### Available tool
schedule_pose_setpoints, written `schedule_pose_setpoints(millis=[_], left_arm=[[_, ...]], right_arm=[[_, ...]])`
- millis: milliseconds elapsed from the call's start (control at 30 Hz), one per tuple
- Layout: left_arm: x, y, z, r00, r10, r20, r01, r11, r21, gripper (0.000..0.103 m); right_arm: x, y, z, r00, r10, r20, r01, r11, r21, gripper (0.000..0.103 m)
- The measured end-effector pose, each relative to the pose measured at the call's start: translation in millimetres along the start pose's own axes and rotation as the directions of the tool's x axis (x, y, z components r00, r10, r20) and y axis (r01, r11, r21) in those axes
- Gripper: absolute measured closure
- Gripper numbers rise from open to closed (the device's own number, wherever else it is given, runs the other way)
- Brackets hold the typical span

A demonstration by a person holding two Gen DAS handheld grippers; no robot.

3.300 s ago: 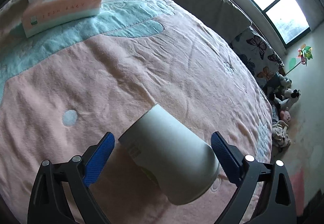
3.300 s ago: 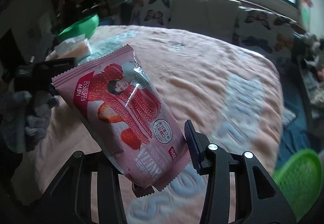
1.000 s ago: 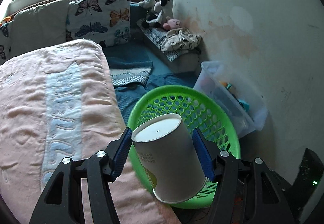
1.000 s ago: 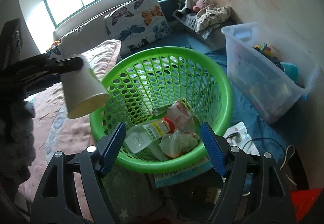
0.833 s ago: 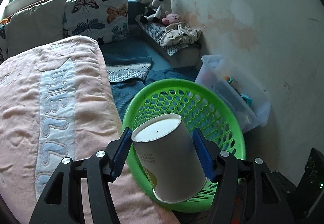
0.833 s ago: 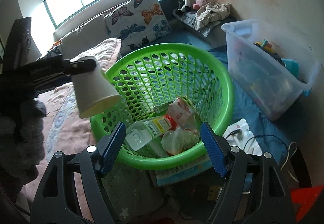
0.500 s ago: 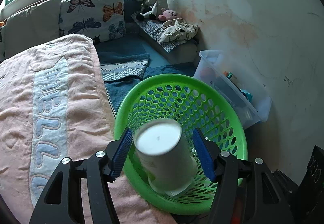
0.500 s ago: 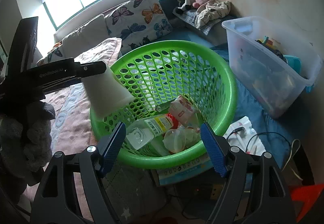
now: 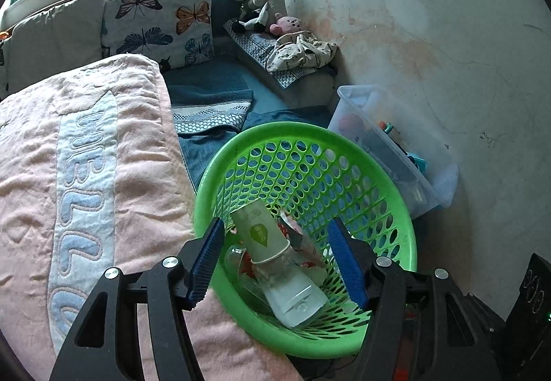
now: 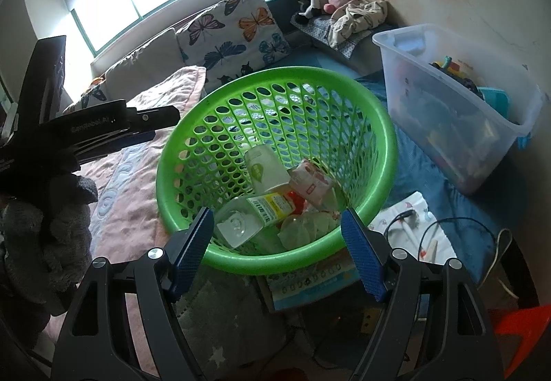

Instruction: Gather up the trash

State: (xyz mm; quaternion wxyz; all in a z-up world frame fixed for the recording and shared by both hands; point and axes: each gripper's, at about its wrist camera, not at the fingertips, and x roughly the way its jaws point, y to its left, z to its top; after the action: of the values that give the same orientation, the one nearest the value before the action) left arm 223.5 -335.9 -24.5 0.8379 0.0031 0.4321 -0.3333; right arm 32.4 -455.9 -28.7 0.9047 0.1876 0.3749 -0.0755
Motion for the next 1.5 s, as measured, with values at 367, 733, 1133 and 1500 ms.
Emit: schedule_pose_setpoints(millis=[367, 733, 1133, 1500], left_arm=[[-40, 16, -14, 0.997, 0.048, 0.054, -0.048, 0.999, -0.009, 0.024], [-92, 48, -42, 0.987, 0.126, 0.104, -0.121, 0.991, -0.049, 0.016], [-153, 87, -79, 0.958, 0.242, 0.152, -0.232, 0.97, -0.079, 0.009], [-194, 111, -119, 0.927, 0.344, 0.151, -0.331, 0.937, -0.109, 0.007]], right_arm=[[-9, 21, -7, 1.0, -0.02, 0.022, 0.021, 0.999, -0.039, 0.022], [-24, 62, -20, 0.999, -0.01, 0.038, 0.014, 0.994, -0.109, 0.014], [-29, 107, -29, 0.999, 0.039, 0.038, -0.033, 0.99, -0.14, 0.01], [-42, 133, -39, 0.997, 0.056, 0.051, -0.046, 0.983, -0.179, 0.005]])
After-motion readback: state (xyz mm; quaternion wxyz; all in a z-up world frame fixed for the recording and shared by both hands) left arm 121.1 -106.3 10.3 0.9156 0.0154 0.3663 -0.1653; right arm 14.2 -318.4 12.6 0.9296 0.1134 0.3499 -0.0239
